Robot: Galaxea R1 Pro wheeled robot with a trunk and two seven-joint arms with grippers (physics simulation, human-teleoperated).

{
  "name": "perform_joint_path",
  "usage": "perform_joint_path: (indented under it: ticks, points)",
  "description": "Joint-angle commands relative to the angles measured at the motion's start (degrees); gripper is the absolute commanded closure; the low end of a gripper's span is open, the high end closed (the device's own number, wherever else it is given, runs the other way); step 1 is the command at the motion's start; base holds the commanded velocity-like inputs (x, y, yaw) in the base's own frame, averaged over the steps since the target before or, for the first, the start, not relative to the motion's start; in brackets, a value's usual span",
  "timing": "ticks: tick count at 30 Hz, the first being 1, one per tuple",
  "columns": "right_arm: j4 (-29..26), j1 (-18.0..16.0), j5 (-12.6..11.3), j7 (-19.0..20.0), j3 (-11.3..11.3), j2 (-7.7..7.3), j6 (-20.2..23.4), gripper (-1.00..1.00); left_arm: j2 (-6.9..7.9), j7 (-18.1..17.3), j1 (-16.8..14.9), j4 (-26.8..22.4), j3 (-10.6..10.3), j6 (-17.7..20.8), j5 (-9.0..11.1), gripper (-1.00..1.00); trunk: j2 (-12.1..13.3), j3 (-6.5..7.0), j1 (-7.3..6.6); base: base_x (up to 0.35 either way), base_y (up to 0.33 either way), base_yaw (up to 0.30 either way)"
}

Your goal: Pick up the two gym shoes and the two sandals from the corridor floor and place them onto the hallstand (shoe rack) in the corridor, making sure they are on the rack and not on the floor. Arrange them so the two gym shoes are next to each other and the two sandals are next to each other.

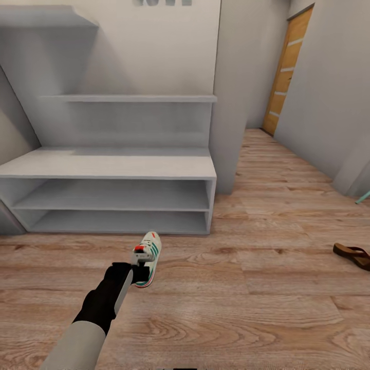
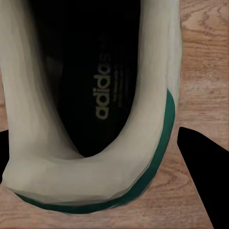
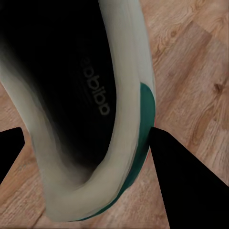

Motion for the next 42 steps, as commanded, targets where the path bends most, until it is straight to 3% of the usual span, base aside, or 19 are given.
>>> perform_joint_path:
  ticks: [1,8,12,42]
  points:
    - [-0.1,0.0,-0.6,-0.5,0.0,-0.01,0.2,1.0,-0.02,0.0,0.0,0.0,0.0,-0.7,-0.2,1.0,0.0,-0.3,0.01,0.0,0.0,0.0]
    - [-0.1,0.0,-0.6,-0.5,0.0,-0.01,0.2,1.0,-0.08,0.0,-0.1,0.0,-0.1,-4.4,-0.1,1.0,0.0,-0.33,0.01,0.0,0.0,0.0]
    - [-0.1,0.0,-0.6,-0.5,0.0,-0.01,0.2,1.0,-0.84,0.0,-0.1,0.1,-0.2,-5.5,-0.1,1.0,0.0,-0.34,0.01,0.077,0.0,0.0]
    - [0.0,0.0,-0.6,-0.6,0.0,-0.01,0.2,1.0,-1.07,0.0,-0.1,0.4,0.0,-5.5,0.0,1.0,0.0,-0.34,0.01,0.34,-0.043,0.0]
